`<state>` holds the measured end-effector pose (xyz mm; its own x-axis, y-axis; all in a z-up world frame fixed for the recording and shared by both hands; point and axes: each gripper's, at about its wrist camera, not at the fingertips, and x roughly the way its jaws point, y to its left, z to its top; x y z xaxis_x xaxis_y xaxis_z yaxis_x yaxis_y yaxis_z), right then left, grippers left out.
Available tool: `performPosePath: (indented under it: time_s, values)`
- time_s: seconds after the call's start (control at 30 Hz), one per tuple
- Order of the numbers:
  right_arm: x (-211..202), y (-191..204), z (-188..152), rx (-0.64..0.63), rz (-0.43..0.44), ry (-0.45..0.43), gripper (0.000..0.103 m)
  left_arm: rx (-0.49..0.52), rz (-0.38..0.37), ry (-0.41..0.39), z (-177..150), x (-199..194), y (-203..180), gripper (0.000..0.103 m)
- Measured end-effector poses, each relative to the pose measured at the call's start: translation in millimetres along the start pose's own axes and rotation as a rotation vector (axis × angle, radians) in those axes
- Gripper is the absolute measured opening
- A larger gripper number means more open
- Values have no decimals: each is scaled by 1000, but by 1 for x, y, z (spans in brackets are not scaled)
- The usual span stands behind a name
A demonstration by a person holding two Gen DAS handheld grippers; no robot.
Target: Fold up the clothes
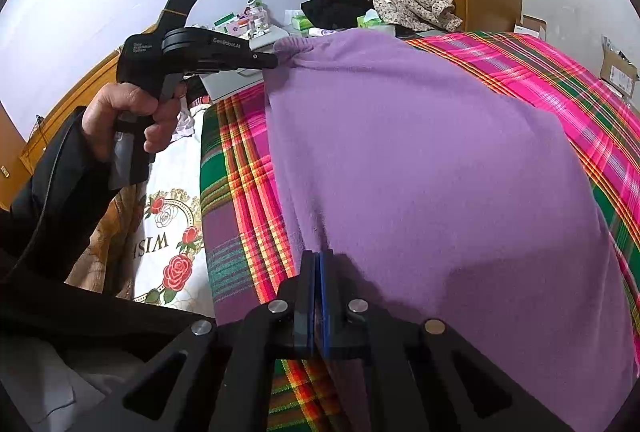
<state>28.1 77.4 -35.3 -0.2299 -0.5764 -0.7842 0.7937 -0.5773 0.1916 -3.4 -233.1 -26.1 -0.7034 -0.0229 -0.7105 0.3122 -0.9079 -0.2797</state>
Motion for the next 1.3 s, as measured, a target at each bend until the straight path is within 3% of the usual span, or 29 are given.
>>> performPosePath:
  time_s: [0.23,0.37,0.43,0.5,0.6,0.7,0.83,0.97,1.13,1.23,1.27,1.3]
  values:
    - [-26,-14,9,44,24,-82,5,111,-93,-38,0,-18,-45,5]
    - [-27,-42,12,133,-74,-102,7,160,-87,45,-7,6,-62,9]
    - [-24,-61,10,206,-131,-85,19,158,-55,98,-10,20,-61,9]
    - [-17,-84,4,302,-190,-40,20,158,-38,118,-13,24,-58,10]
    - [-25,-102,3,376,-172,-68,18,169,-37,120,-8,19,-63,10]
    - [-29,-108,14,369,-195,-94,18,198,-55,94,3,18,-76,11]
    - [-32,-119,34,377,-201,-122,19,234,-94,70,23,27,-98,20]
    - [-31,-143,55,418,-195,-155,28,245,-100,85,40,54,-112,22]
    - [-10,-185,70,516,-121,-123,30,201,-40,128,45,84,-97,22]
    - [6,-201,73,563,-70,-109,30,175,-41,132,40,90,-86,22]
    - [11,-206,74,578,-51,-104,26,177,-42,120,39,90,-84,22]
    - [14,-208,72,585,-41,-107,3,182,-36,113,38,90,-83,21]
